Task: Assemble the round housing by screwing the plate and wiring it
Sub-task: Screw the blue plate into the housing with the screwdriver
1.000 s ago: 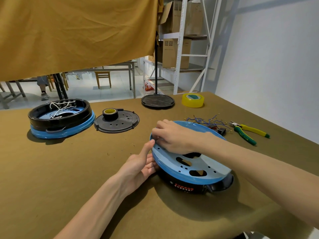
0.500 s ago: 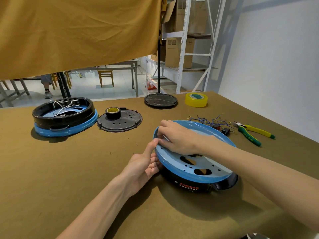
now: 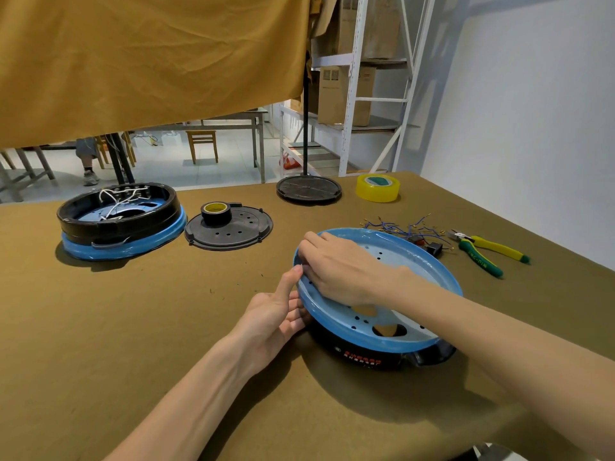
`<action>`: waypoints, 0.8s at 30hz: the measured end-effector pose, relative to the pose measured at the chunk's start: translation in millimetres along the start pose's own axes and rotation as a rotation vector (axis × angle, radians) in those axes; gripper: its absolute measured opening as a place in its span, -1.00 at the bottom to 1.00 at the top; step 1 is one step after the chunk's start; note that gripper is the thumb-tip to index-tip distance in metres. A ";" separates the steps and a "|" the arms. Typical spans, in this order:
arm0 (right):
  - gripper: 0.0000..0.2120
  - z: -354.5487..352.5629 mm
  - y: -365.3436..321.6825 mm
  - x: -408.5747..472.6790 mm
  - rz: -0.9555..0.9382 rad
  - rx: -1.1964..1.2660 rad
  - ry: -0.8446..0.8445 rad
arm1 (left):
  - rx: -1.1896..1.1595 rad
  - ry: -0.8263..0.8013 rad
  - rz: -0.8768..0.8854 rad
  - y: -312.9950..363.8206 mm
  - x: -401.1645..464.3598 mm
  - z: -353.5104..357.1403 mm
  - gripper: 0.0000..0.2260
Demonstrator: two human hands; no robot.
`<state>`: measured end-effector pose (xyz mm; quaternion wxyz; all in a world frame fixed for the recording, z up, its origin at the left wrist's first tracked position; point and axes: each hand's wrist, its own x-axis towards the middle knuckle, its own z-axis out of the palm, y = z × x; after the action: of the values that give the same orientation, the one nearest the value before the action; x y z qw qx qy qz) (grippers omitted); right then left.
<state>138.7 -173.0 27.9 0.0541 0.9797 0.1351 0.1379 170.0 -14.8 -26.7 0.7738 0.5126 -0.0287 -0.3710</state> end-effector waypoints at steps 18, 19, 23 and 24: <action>-0.86 -2.7 8.4 7.2 -0.099 -0.050 -0.093 | -0.014 0.005 -0.024 0.6 4.7 -4.4 -0.34; -0.90 -4.3 8.6 7.5 -0.109 -0.049 -0.109 | -0.019 0.009 -0.031 1.4 4.4 -4.5 -0.35; -0.91 -14.1 12.8 6.1 -0.043 0.114 -0.179 | -0.010 0.018 -0.037 1.4 3.7 -3.5 -0.38; -0.90 -16.7 13.1 5.9 -0.014 0.183 -0.202 | -0.009 0.017 -0.036 1.7 4.0 -3.8 -0.39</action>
<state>142.6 -182.7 47.3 -0.0212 0.9885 0.1476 0.0255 175.4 -14.0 -28.5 0.7696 0.5126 -0.0110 -0.3806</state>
